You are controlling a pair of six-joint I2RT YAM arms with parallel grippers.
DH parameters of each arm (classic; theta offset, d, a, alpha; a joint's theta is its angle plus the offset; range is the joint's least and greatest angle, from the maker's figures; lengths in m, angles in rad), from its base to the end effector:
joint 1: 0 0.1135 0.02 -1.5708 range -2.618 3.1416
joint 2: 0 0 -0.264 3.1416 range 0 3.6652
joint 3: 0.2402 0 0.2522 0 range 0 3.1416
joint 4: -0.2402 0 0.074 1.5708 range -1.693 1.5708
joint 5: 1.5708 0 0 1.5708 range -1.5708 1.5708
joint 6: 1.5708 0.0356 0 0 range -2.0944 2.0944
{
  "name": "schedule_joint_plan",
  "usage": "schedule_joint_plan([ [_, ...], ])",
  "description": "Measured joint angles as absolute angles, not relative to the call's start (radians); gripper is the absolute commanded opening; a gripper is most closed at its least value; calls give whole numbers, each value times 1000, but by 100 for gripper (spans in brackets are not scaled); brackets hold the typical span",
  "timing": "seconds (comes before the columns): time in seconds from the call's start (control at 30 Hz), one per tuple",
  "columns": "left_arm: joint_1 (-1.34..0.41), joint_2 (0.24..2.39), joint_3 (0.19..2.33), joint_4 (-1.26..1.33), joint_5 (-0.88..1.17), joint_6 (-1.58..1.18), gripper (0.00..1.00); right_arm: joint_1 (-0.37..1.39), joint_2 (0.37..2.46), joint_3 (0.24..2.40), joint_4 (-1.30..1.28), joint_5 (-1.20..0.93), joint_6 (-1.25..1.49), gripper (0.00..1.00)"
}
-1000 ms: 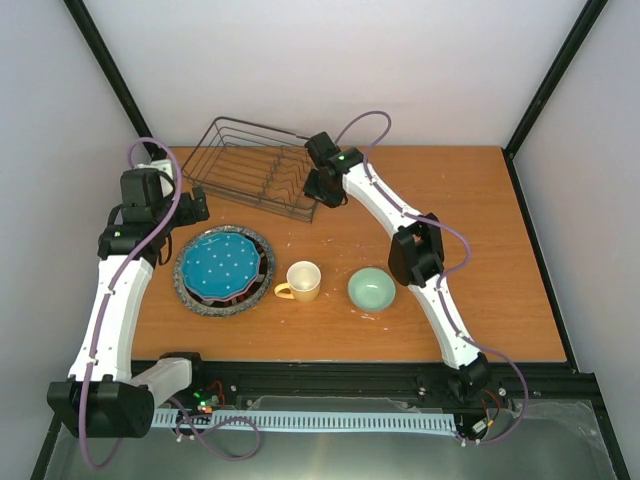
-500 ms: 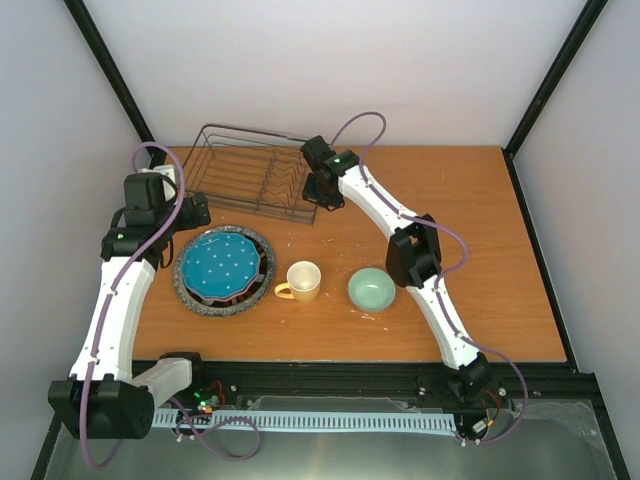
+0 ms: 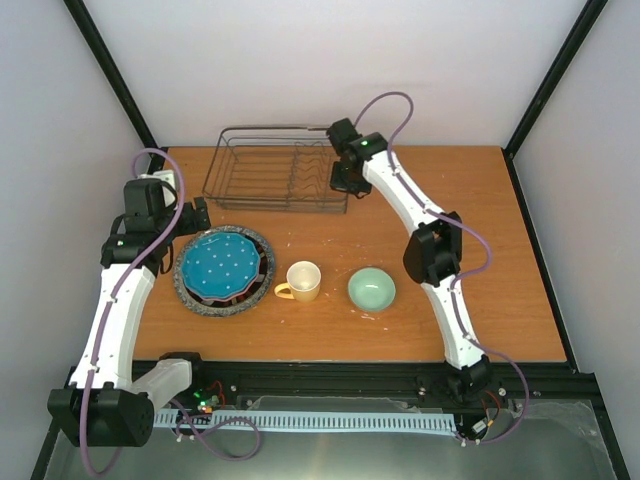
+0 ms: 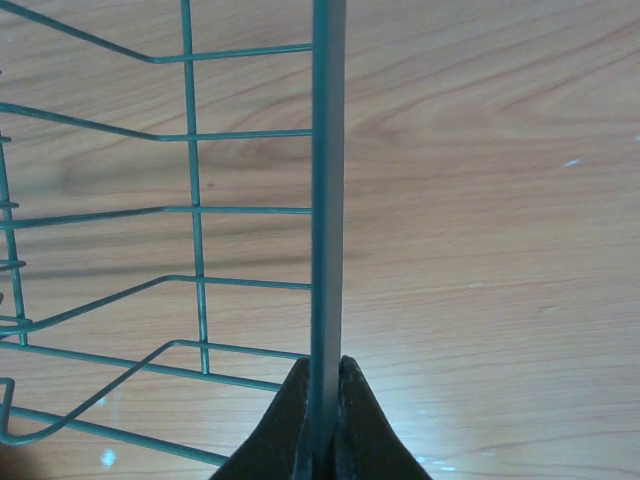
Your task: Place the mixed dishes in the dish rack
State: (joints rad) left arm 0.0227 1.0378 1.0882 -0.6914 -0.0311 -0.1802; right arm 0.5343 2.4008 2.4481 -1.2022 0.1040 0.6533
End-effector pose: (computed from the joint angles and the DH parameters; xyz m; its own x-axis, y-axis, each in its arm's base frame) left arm 0.2152 0.0060 0.3476 -0.5796 -0.1923 -0.7919 -0.1540 0.9801 -0.1254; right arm 0.4329 0.2519 0.2631 -0.9111 0.1634 -0.3785 0.1050 0.9798 0.1701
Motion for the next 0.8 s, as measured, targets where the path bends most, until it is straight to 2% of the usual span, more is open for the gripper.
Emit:
schedule_joint_plan([
  [0.63, 23, 1034, 1069, -688, -10, -181, 100, 289, 2214, 2246, -1268, 44, 292, 3],
  [0.8, 23, 1040, 1054, -688, -10, -181, 100, 249, 2122, 2052, -1201, 4, 250, 3],
])
